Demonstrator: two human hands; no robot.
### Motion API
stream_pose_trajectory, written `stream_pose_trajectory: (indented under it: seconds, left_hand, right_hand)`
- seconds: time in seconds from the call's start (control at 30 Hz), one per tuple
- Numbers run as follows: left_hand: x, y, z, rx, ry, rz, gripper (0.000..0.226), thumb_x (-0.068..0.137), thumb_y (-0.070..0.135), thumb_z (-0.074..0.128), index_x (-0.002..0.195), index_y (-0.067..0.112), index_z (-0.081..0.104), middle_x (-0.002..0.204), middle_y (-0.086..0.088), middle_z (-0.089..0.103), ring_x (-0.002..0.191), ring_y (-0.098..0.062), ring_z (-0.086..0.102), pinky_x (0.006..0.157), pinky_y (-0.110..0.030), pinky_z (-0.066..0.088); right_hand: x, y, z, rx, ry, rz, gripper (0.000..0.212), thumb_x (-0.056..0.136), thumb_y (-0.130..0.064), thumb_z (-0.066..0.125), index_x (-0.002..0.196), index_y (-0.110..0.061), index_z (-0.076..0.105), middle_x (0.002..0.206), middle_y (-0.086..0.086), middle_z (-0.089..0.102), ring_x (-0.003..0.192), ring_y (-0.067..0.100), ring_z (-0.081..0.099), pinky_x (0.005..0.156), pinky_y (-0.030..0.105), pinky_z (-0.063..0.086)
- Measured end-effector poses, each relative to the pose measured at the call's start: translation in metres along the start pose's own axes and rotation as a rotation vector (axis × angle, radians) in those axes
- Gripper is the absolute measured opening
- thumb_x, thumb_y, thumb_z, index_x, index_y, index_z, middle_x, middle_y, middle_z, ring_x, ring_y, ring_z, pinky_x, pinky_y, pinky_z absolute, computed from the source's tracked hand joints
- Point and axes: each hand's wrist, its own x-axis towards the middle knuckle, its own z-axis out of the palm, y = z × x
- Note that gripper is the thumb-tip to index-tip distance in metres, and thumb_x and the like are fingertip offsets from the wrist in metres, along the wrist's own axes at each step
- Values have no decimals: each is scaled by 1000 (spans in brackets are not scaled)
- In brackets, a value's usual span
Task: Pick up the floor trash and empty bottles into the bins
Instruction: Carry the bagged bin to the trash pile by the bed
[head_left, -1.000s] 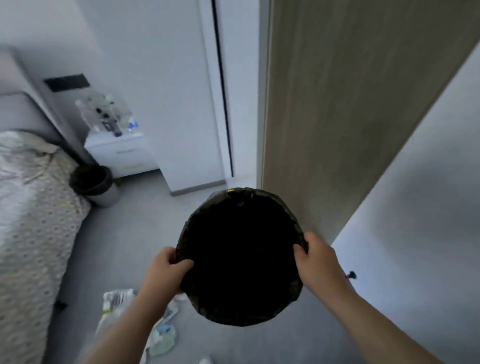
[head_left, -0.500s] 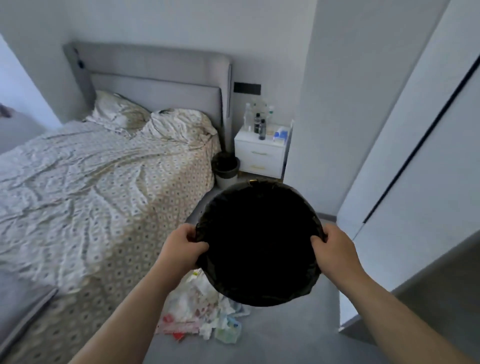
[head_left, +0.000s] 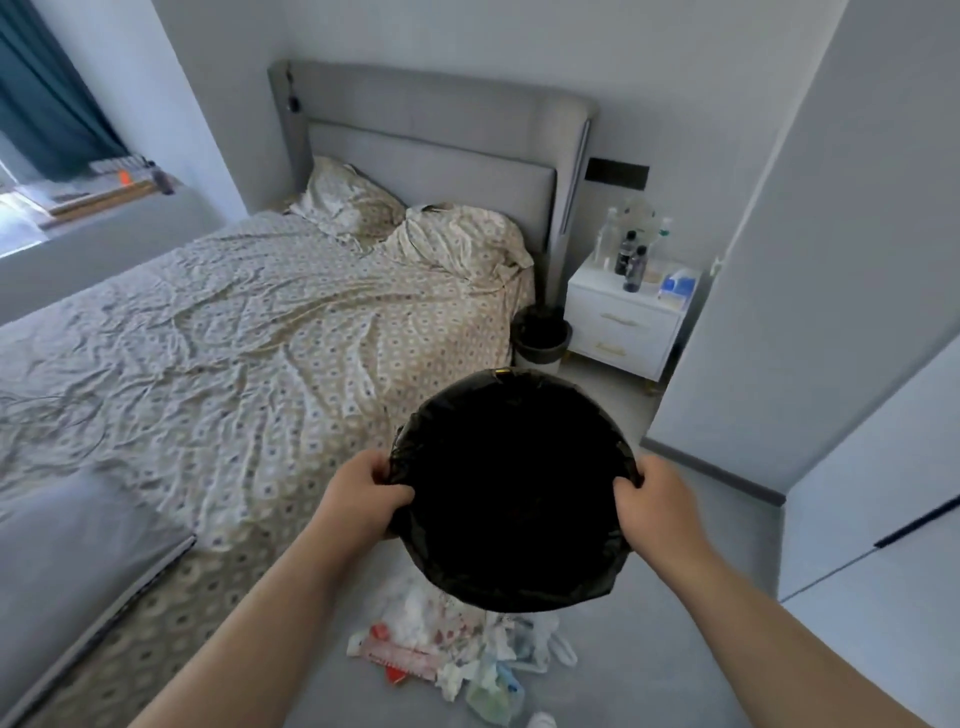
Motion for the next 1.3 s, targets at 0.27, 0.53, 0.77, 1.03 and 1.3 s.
stream_pose_trajectory:
  seconds: [0.27, 0.53, 0.77, 1.03, 1.3]
  left_hand:
    - [47, 20, -16, -16, 170, -67, 17, 81, -8, 53, 79, 8, 48, 74, -12, 51, 64, -23, 53, 57, -34, 48]
    - [99, 42, -49, -17, 195, -108, 17, 81, -3, 55, 97, -5, 51, 82, -16, 53, 71, -25, 54, 62, -36, 49]
    - [188, 53, -80, -33, 142, -108, 13, 81, -5, 55, 94, 0, 54, 82, -14, 58, 68, -23, 59, 62, -36, 55]
    - [359, 35, -103, 54, -101, -87, 10, 81, -7, 53, 85, 2, 55, 82, -18, 57, 69, -27, 56, 68, -44, 54]
    - [455, -25, -49, 141, -315, -3, 14, 80, -2, 57, 80, 12, 59, 82, -18, 65, 73, -33, 63, 67, -50, 56]
  right_hand:
    - [74, -31, 38, 52, -97, -62, 32, 87, -7, 47, 64, -15, 26, 61, 1, 30, 53, 17, 28, 50, 29, 20]
    - [127, -72, 63, 75, -142, -88, 28, 89, -9, 46, 70, -12, 26, 62, 3, 29, 56, 17, 26, 52, 31, 19]
    - [178, -106, 114, 131, -76, -7, 24, 89, -11, 46, 72, -11, 30, 67, 7, 34, 58, 19, 29, 54, 33, 21]
    - [221, -131, 217, 124, 138, 325, 25, 89, -11, 46, 70, -12, 29, 66, 2, 37, 55, 17, 32, 49, 30, 23]
    - [231, -69, 280, 104, 276, 495, 23, 92, -21, 52, 79, -5, 43, 71, 5, 42, 59, 17, 38, 51, 31, 29]
